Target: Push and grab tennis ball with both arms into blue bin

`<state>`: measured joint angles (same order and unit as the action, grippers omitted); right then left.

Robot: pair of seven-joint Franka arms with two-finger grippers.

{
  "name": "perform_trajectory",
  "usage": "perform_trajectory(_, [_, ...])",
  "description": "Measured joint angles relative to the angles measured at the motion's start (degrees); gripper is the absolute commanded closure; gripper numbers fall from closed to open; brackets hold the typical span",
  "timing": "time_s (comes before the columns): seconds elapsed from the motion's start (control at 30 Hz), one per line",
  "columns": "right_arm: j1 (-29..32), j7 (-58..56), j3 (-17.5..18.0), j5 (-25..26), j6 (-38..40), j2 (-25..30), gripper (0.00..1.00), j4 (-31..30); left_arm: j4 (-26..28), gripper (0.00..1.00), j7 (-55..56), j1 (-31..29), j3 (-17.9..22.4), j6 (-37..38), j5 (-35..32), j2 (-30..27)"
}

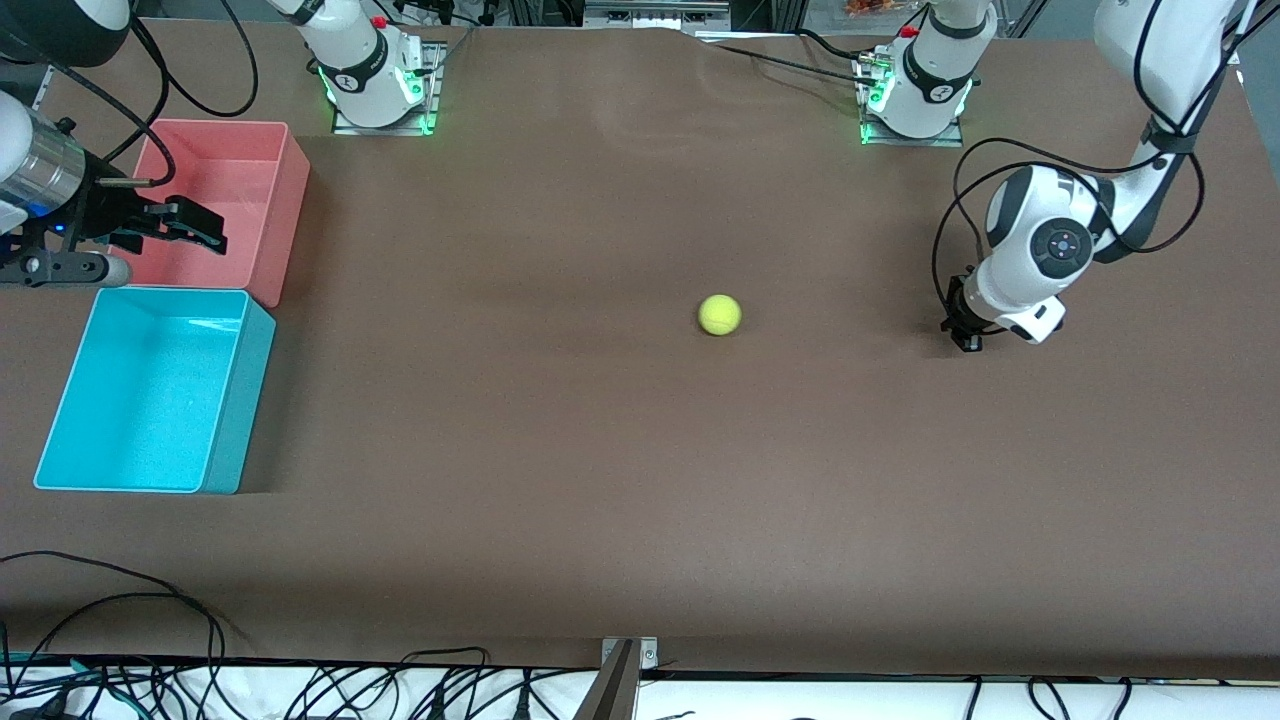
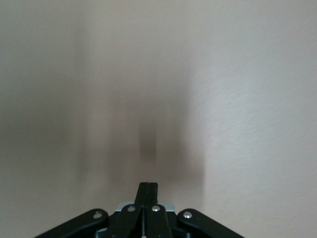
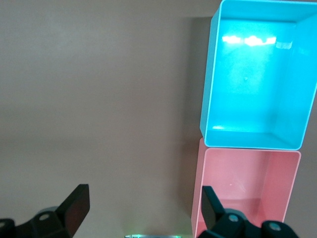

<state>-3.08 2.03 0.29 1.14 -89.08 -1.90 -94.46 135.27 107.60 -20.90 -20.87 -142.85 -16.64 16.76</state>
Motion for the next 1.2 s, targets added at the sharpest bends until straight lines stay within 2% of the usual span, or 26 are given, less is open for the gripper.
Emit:
perform_trajectory(0.03, [-0.2, 0.0, 0.0, 0.0, 0.3, 0.0, 0.00, 0.0, -1.3, 1.00, -0.8, -0.1, 0.0, 1.8, 0.0, -0.2])
perform_trajectory(0.07, [-1.0, 0.1, 0.2, 0.0, 1.9, -0.2, 0.00, -0.1, -5.7, 0.91, -3.2, -0.1, 0.0, 7.0, 0.0, -0.8])
perform_trajectory(0.17, [-1.2, 0.1, 0.2, 0.0, 2.5, -0.3, 0.00, -0.1, -7.1, 0.85, -4.4, -0.1, 0.0, 8.5, 0.0, -1.0])
perform_trajectory(0.27, [-1.3, 0.1, 0.2, 0.0, 3.4, -0.4, 0.00, -0.5, -9.5, 0.63, -6.5, -0.1, 0.0, 10.9, 0.0, -1.1])
perform_trajectory(0.33, [-1.4, 0.1, 0.2, 0.0, 3.8, -0.4, 0.00, -1.0, -11.5, 0.59, -7.5, -0.1, 0.0, 12.7, 0.0, -1.1])
perform_trajectory(0.37, [-1.4, 0.1, 0.2, 0.0, 4.0, -0.5, 0.00, -1.6, -13.1, 0.47, -8.1, -0.2, 0.0, 14.0, 0.0, -1.1])
perform_trajectory(0.4, [-1.5, 0.1, 0.2, 0.0, 4.1, -0.6, 0.00, -2.2, -14.6, 0.20, -8.6, -0.2, 0.0, 15.3, 0.0, -1.1])
perform_trajectory(0.43, [-1.5, 0.1, 0.2, 0.0, 4.1, -0.6, 0.00, -3.0, -15.9, 0.00, -9.1, -0.3, 0.0, 16.6, 0.0, -1.1])
perform_trajectory(0.73, [-1.7, 0.0, 0.5, 0.0, -1.1, -1.2, 0.00, -12.4, -23.6, 0.00, -16.0, -1.0, 0.0, 24.4, 0.0, -1.1])
perform_trajectory(0.97, [-1.7, -0.1, 1.2, 0.0, -9.5, -1.2, 0.00, -21.1, -28.1, 0.00, -26.0, -0.9, -0.2, 28.8, 0.2, -1.1])
perform_trajectory(1.2, [-1.8, -0.1, 2.6, 0.0, -17.9, -1.1, 0.00, -28.8, -35.1, 0.00, -38.1, -0.8, -0.4, 34.4, 1.2, -1.1])
